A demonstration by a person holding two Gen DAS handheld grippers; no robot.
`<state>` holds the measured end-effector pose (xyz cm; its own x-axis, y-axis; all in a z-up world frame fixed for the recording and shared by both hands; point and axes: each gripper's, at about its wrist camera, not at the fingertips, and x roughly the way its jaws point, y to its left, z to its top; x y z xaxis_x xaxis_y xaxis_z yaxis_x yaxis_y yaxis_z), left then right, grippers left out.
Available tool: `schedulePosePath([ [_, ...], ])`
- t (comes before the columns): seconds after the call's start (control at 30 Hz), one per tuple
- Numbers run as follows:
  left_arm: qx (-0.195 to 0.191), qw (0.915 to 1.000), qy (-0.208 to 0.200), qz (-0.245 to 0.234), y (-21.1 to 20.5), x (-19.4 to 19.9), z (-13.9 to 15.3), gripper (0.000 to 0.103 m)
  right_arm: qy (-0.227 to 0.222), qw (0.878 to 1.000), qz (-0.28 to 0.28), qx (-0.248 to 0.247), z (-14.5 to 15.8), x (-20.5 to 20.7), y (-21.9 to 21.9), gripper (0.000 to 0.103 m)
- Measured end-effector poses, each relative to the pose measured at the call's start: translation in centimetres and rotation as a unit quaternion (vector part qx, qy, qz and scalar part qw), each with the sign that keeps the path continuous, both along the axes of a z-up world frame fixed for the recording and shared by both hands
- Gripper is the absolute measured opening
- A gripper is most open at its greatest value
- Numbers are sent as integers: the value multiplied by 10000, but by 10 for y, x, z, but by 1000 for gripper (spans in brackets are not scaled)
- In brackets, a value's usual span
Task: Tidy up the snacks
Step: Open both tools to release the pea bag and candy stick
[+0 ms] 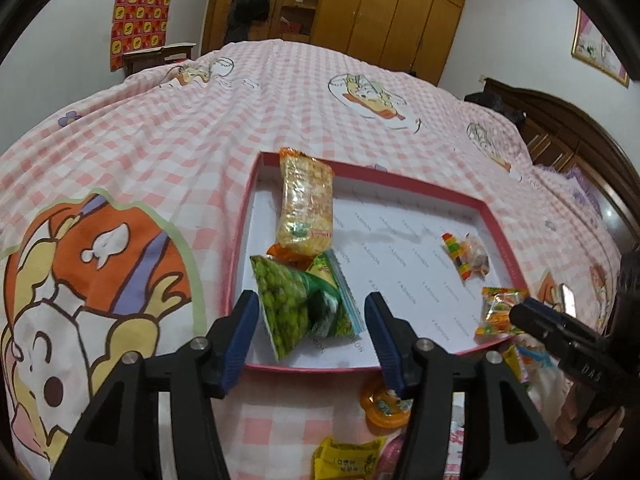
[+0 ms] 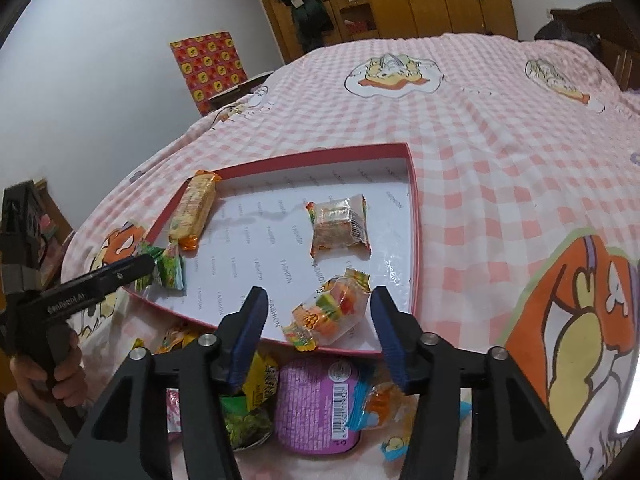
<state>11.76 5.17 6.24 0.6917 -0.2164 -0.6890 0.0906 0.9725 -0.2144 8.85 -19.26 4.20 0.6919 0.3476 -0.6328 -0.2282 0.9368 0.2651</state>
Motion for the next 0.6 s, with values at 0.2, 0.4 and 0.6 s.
schedulePosePath([
  [0.2,-125,9999,-28,16,4,-16,9,59,-122,9998,3,132,8,-12,-3,56],
  [0.4,-117,9999,-19,-46,1,-31,14,59,-132,9997,44,185,11,-27,-4,56],
  [0.6,-135,9998,69,-111,-2,-49,13,59,-104,9999,63,106,11,-42,-4,56],
])
